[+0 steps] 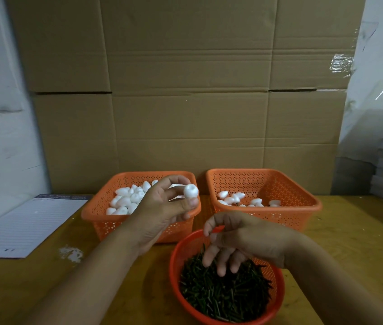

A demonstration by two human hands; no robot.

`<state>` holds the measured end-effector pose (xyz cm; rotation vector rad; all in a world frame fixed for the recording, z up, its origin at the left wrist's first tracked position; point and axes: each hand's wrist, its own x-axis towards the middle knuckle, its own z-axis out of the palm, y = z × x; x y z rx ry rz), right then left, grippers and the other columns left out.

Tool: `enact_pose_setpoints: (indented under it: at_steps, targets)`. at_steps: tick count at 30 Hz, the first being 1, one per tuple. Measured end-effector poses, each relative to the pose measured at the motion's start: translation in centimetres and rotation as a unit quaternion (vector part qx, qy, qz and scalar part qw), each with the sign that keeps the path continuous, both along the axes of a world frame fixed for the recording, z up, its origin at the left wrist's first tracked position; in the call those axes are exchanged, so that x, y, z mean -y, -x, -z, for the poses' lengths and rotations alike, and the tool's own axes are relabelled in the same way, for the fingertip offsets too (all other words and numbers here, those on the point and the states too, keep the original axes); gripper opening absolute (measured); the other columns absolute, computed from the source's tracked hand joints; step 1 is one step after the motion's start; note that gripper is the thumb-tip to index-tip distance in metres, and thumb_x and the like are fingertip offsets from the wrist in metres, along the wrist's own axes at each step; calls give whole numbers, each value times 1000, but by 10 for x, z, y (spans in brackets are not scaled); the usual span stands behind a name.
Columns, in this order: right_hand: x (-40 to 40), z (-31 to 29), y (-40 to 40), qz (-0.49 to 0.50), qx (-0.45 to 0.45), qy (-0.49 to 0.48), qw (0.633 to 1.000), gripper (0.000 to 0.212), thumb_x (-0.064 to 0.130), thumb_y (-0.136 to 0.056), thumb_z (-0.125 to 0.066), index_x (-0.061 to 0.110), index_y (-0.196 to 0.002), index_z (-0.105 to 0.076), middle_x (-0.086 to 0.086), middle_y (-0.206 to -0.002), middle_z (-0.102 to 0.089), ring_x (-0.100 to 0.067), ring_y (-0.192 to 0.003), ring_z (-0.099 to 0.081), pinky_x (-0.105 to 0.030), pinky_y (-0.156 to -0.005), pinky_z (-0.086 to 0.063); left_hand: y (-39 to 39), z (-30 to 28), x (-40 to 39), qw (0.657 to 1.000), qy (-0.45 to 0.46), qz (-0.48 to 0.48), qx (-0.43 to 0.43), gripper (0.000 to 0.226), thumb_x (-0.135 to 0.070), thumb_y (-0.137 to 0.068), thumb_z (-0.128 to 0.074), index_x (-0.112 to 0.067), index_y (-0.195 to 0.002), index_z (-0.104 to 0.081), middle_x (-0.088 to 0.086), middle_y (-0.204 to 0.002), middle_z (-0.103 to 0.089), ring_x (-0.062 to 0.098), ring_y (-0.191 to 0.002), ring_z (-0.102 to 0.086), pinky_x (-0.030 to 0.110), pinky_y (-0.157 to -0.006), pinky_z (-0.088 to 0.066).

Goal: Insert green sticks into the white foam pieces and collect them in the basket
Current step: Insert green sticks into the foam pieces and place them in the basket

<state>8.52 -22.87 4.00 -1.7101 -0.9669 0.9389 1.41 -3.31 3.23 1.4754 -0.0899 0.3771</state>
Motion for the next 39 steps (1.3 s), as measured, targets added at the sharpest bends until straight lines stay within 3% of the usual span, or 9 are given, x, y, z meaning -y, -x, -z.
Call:
enact_pose_setpoints:
  at_steps: [3, 10, 15, 20, 25, 31, 36, 39]
  targets:
    - [1, 0, -2, 14, 1, -3, 1000, 7, 7, -104, -46, 12, -107, -50, -17, -98, -75, -20, -69, -69, -23, -57, -52, 0, 1, 1, 1000, 7, -3, 12, 37, -5, -72, -78, -16, -101, -59, 20, -124, -65, 25, -101, -63, 31, -76, -54]
    - [0, 3, -4, 13, 11, 6, 1000, 7, 7, -104, -46, 13, -105, -50, -18, -102, -75, -20, -72, -69, -24, -58, -53, -1, 2, -1, 1000, -4, 1, 19, 35, 13, -81, -69, -17, -95, -58, 14, -122, -69, 23, -105, -66, 30, -80, -58]
    - [0, 5, -5, 17, 14, 5, 1000, 7, 9, -104, -46, 12, -109, -50, -17, -102, -75, -20, -76, -70, -23, -61, -53, -1, 1, 0, 1000, 20, 15, 17, 38, -10, -73, -77, -13, -107, -61, 12, -107, -69, 22, -96, -66, 29, -78, -57]
    - [-2, 6, -5, 37, 24, 10, 999, 14, 13, -105, -47, 9, -117, -52, -14, -104, -75, -22, -89, -73, -24, -68, -54, -2, 1, 1, 999, 34, 21, -4, 42, -29, -85, -67, -16, -125, -61, 9, -117, -72, 19, -93, -69, 30, -75, -57]
    - [-4, 9, -5, 37, 48, 26, 998, 7, 16, -103, -52, 12, -104, -58, -9, -106, -76, -21, -99, -73, -24, -74, -57, -1, -2, 1, 995, 85, 50, -25, 33, -35, -90, -60, -13, -115, -62, 8, -110, -74, 18, -89, -70, 28, -69, -57]
    - [-2, 10, -8, 32, 117, 9, 993, 3, 16, -93, -68, 17, -95, -71, -1, -93, -73, -7, -87, -68, -22, -77, -56, -2, -2, 1, 987, 129, 71, -57, 46, -45, -89, -62, -9, -118, -60, 5, -105, -75, 14, -88, -71, 26, -66, -56]
    - [-2, 9, -8, 29, 135, 7, 990, 5, 19, -90, -73, 24, -88, -75, 13, -81, -70, 1, -75, -62, -19, -68, -51, -1, -3, 2, 989, 124, 75, -31, 27, -47, -73, -77, -22, -84, -74, -4, -90, -67, 8, -78, -63, 21, -66, -49]
    - [-2, 10, -8, 42, 139, -3, 989, 2, 19, -90, -73, 17, -90, -74, 9, -75, -67, -1, -69, -60, -18, -63, -50, 0, -5, 2, 983, 157, 93, -18, 24, -31, -71, -82, -18, -87, -72, 0, -86, -64, 9, -74, -60, 20, -63, -52]
